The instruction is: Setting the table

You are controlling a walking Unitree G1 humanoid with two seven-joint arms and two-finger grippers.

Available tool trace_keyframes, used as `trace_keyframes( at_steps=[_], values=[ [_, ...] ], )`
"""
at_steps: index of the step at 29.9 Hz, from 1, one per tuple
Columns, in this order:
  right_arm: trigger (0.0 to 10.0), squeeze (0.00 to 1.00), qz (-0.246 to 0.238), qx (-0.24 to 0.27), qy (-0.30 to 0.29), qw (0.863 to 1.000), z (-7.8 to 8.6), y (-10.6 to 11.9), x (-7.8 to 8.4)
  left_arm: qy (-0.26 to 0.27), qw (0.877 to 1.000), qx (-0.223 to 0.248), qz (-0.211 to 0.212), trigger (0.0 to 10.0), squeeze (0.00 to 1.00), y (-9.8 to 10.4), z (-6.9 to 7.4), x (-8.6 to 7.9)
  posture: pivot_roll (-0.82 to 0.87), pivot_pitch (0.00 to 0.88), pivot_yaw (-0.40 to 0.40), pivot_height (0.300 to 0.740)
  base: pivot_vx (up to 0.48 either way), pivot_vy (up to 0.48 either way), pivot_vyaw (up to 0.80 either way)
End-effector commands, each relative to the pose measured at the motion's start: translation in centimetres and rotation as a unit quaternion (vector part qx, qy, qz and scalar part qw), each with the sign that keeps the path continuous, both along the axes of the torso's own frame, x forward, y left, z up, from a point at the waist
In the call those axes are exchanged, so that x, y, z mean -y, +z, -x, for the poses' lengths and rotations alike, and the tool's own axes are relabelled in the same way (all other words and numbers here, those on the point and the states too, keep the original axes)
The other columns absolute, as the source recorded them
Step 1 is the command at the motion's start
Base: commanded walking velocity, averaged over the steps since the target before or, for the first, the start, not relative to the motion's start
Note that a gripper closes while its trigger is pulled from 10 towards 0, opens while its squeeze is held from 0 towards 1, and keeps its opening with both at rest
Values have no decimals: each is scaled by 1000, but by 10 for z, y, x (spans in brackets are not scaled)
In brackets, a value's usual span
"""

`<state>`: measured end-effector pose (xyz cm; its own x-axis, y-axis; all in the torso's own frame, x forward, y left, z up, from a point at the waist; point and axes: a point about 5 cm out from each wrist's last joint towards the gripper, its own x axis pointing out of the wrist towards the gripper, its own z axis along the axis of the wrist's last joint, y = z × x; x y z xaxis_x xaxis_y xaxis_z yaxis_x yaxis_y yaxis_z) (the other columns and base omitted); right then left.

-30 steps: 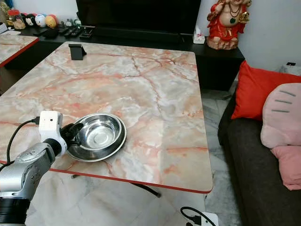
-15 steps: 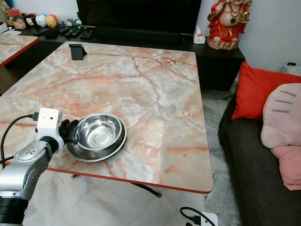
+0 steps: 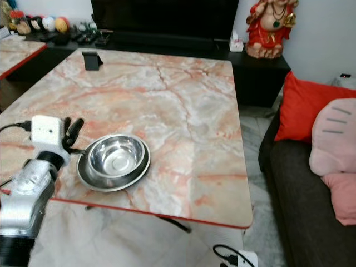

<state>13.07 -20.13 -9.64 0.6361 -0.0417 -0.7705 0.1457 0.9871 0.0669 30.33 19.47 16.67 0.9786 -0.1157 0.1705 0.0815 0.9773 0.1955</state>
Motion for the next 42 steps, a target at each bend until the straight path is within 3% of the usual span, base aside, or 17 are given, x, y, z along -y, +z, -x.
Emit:
trace_keyframes(
  at_steps=[1, 2, 5, 10, 32, 42],
  values=[
    [10000, 0, 3, 4, -5, 1000, 0, 1, 3, -15, 1000, 22, -16, 10000, 0, 4, 1, 8, 103, 0, -43, 731, 0, 0, 0],
    [10000, 0, 3, 4, -5, 1000, 0, 1, 3, -15, 1000, 22, -16, 10000, 0, 4, 1, 8, 103, 0, -43, 731, 0, 0, 0],
    [10000, 0, 6, 5, -6, 1000, 0, 1, 4, -60, 996, 46, -47, 10000, 0, 3, 3, 35, 100, 0, -48, 731, 0, 0, 0],
    [10000, 0, 6, 6, -3, 1000, 0, 1, 5, -64, 996, 59, -31, 10000, 0, -1, 4, 44, 95, 0, -51, 731, 0, 0, 0],
    [10000, 0, 2, 3, -3, 1000, 5, -1, 2, -46, 998, 53, 1, 10000, 0, -16, 7, 42, 69, 0, -28, 731, 0, 57, 0],
    [10000, 0, 4, 6, -6, 1000, 4, 0, 3, -42, 997, 60, 7, 10000, 0, -10, -1, 44, 76, 0, -35, 731, 0, 87, 0]
  ],
)
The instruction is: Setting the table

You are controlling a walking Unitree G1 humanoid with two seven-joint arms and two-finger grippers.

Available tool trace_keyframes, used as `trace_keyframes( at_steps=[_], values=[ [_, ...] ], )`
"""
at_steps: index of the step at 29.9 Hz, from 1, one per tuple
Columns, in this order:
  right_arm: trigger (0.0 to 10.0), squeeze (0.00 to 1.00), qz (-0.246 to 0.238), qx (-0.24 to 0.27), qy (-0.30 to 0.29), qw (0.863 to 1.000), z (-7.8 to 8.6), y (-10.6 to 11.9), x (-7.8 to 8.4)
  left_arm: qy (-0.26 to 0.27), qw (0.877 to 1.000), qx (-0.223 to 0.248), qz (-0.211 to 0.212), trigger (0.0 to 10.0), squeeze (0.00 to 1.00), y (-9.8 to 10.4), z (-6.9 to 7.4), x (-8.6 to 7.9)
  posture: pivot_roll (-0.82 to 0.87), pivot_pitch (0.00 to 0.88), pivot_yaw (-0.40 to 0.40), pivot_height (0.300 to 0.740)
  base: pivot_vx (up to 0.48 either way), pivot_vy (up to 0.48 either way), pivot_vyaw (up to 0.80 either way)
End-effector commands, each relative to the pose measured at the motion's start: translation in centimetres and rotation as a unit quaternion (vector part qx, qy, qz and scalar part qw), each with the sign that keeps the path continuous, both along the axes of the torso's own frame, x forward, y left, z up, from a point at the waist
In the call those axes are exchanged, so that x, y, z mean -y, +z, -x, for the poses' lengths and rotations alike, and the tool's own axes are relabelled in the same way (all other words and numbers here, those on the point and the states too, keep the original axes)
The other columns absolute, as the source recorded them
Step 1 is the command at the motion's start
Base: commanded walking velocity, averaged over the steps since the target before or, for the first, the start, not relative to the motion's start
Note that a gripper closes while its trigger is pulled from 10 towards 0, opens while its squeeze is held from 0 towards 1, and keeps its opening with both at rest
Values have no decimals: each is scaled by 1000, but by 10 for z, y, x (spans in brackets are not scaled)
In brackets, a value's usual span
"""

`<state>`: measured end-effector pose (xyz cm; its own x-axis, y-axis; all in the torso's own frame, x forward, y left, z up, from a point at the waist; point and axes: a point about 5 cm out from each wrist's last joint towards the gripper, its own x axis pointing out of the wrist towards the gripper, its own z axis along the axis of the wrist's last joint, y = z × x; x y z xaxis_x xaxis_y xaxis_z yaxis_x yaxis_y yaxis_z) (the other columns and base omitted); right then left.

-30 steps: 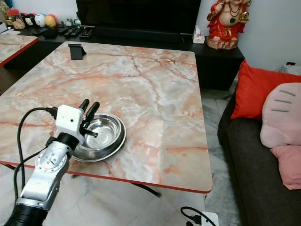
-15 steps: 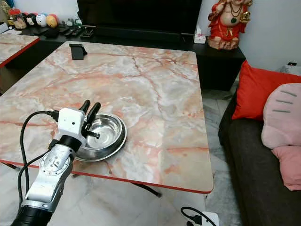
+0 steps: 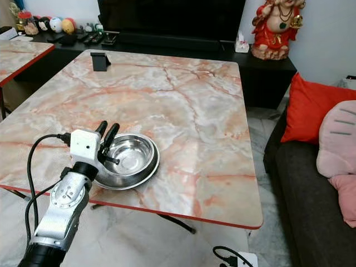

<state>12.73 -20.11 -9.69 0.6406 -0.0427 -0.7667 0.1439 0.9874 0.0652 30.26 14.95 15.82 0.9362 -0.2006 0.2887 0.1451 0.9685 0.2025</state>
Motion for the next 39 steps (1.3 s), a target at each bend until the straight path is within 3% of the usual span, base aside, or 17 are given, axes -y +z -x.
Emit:
trace_keyframes(
  at_steps=[1, 6, 20, 39],
  values=[
    [10000, 0, 3, 3, -5, 1000, 0, 1, 3, 5, 1000, -3, 5, 10000, 0, -2, -1, -1, 78, 0, -36, 731, 0, 0, 0],
    [10000, 0, 3, 2, -4, 1000, -1, 1, 4, 11, 1000, 1, 6, 10000, 0, 0, -1, -4, 88, 0, -41, 731, 0, 0, 0],
    [10000, 0, 2, 4, -4, 1000, -2, 1, 3, 19, 1000, 2, 4, 10000, 0, 1, -2, -8, 86, 0, -39, 731, 0, 319, 0],
    [10000, 0, 2, 4, -1, 1000, -2, 1, 3, 22, 1000, -1, 5, 10000, 0, 0, -2, -7, 88, 0, -43, 731, 0, 465, 0]
  ],
)
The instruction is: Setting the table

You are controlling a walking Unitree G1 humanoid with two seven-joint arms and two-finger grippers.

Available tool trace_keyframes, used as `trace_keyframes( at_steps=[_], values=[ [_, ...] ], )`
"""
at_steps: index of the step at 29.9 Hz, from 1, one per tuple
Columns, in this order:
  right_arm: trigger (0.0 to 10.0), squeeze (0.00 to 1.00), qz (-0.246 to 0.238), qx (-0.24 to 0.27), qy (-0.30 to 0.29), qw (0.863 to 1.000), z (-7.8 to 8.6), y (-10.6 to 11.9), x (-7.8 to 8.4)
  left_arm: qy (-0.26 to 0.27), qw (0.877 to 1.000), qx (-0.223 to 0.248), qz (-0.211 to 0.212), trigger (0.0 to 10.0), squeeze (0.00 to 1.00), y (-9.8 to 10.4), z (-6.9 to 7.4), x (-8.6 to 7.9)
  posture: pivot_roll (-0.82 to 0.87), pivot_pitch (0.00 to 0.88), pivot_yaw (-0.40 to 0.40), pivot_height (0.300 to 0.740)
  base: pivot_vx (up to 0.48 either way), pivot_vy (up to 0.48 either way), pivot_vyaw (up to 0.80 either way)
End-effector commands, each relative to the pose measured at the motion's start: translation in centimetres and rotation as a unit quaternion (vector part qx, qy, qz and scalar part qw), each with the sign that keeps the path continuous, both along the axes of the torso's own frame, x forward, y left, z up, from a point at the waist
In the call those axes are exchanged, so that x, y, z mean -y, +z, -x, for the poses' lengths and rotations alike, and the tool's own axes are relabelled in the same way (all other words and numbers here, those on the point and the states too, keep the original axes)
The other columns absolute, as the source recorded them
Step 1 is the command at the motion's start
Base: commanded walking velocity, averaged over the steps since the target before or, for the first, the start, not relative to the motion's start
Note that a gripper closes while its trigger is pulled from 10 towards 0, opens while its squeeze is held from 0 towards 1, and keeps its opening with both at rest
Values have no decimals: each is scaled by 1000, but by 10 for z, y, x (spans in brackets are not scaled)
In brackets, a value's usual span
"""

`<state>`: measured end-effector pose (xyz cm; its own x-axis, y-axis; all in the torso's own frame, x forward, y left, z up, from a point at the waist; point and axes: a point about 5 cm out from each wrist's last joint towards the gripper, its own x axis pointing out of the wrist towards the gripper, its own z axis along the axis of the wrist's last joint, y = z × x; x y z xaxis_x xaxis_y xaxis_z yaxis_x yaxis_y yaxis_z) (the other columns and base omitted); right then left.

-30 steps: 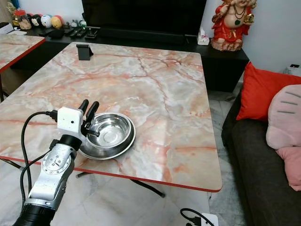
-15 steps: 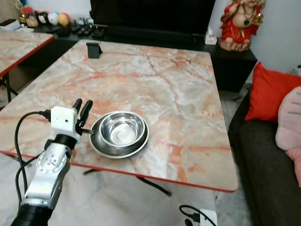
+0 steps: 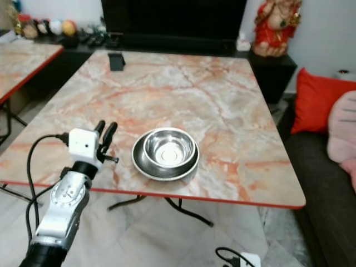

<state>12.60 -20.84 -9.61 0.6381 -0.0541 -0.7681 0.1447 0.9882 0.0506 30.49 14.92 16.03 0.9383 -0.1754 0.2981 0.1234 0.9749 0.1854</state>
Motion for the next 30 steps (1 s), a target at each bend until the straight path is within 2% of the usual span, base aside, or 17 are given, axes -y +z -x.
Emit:
trace_keyframes(
  at_steps=[1, 30],
  values=[
    [10000, 0, -5, 6, -1, 1000, -4, 1, -4, 12, 1000, -4, -4, 10000, 0, -2, 0, -8, 88, 0, -43, 731, 0, 480, 0],
    [10000, 0, -5, 7, 6, 1000, -5, 1, -4, 33, 999, -12, 0, 10000, 0, -5, 2, -18, 98, 0, -43, 731, 0, 480, 0]
  ],
)
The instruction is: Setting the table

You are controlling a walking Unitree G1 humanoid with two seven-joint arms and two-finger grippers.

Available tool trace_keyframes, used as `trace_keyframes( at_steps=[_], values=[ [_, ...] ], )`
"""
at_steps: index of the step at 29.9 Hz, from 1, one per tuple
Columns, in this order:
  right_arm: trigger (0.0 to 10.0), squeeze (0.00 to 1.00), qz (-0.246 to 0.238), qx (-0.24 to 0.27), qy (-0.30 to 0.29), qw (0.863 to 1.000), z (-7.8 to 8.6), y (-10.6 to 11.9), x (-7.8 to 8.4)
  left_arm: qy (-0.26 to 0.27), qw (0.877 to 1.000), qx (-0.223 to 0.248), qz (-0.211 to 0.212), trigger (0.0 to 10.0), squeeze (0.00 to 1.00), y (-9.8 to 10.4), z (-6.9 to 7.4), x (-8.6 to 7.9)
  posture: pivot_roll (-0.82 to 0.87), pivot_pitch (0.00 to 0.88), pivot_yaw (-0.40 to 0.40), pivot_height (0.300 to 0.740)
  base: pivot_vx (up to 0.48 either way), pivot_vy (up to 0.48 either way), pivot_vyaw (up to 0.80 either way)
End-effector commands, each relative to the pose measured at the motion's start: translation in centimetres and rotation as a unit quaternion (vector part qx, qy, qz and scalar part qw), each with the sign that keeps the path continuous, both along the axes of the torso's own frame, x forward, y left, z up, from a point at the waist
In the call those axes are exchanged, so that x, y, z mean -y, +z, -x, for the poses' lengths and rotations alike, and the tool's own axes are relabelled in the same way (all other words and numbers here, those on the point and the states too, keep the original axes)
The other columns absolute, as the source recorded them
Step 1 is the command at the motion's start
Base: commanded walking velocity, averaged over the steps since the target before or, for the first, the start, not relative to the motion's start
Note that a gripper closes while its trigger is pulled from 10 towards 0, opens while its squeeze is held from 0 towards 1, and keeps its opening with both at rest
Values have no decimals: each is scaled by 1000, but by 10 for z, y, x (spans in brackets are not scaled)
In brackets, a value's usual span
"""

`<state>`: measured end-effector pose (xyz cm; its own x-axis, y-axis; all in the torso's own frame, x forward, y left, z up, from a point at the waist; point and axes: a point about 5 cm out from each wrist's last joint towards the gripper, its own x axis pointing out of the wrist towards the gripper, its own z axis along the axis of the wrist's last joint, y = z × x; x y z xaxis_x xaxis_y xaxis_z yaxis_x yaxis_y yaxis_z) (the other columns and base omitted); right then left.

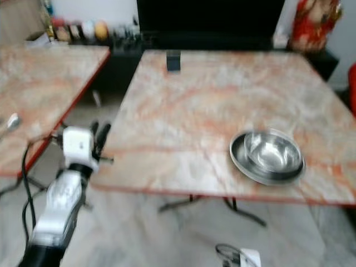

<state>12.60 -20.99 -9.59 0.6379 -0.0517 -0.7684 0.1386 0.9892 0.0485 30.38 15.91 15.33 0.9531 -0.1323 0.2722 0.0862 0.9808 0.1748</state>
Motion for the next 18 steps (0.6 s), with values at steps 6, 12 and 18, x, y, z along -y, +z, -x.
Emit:
trace_keyframes(
  at_steps=[6, 12, 18],
  values=[
    [10000, 0, -3, 7, 4, 1000, -4, 1, -5, 10, 1000, 1, -3, 10000, 0, 1, 2, -7, 100, 0, -43, 731, 0, 480, 0],
    [10000, 0, -1, 4, 9, 1000, -3, 0, -5, 13, 1000, 2, -5, 10000, 0, 0, 3, -8, 101, 0, -43, 731, 0, 480, 0],
    [10000, 0, -1, 3, 11, 1000, -3, 0, -5, 14, 1000, 3, -5, 10000, 0, 0, 4, -9, 101, 0, -42, 731, 0, 480, 0]
  ],
)
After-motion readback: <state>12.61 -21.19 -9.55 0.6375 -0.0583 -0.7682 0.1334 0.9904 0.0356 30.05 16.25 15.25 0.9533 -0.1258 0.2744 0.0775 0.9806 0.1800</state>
